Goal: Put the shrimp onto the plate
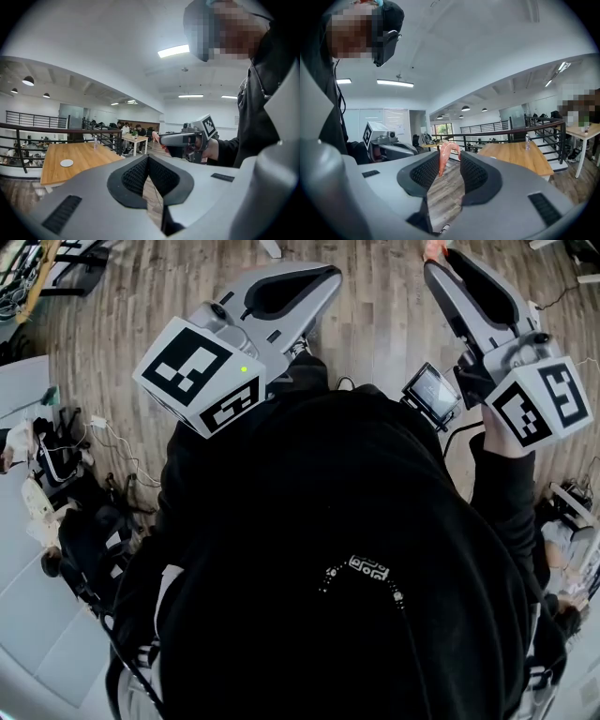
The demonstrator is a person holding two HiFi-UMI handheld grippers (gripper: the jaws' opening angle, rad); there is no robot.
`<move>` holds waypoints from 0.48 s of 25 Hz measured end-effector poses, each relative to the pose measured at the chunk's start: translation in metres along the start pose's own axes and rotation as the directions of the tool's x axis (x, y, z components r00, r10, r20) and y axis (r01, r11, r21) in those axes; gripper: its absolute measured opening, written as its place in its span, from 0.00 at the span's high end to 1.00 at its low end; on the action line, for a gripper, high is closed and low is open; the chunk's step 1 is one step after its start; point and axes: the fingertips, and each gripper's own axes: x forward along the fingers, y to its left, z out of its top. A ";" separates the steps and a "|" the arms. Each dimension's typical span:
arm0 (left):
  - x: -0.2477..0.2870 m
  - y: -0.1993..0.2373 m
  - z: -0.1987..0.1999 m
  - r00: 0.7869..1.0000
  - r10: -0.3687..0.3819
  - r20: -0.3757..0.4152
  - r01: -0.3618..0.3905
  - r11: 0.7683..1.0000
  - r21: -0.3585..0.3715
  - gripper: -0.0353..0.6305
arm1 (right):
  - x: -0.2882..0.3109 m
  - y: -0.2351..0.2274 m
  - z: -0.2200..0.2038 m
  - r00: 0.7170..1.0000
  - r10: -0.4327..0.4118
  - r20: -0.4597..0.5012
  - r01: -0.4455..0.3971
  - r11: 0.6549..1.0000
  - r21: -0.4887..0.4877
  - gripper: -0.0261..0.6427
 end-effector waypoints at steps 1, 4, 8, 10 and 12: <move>0.003 0.000 0.000 1.000 -0.010 0.001 0.010 1.000 0.005 0.95 | -0.003 -0.003 -0.002 1.000 -0.011 0.001 0.011 1.000 0.005 0.74; 0.009 0.004 0.003 1.000 -0.021 0.013 0.021 1.000 0.016 0.95 | -0.007 -0.011 -0.007 0.999 -0.041 0.002 0.041 0.999 0.032 0.74; 0.015 0.011 0.002 0.999 -0.030 0.014 0.030 0.999 0.013 0.95 | -0.003 -0.015 -0.002 0.997 -0.071 -0.013 0.071 0.997 0.019 0.74; 0.019 0.014 0.000 0.999 -0.045 0.010 0.045 0.999 0.010 0.95 | -0.002 -0.018 0.001 0.996 -0.088 -0.015 0.088 0.996 0.012 0.74; 0.022 0.018 0.003 0.998 -0.055 0.012 0.054 0.998 0.010 0.95 | -0.002 -0.023 0.004 0.995 -0.104 -0.011 0.104 0.994 0.015 0.74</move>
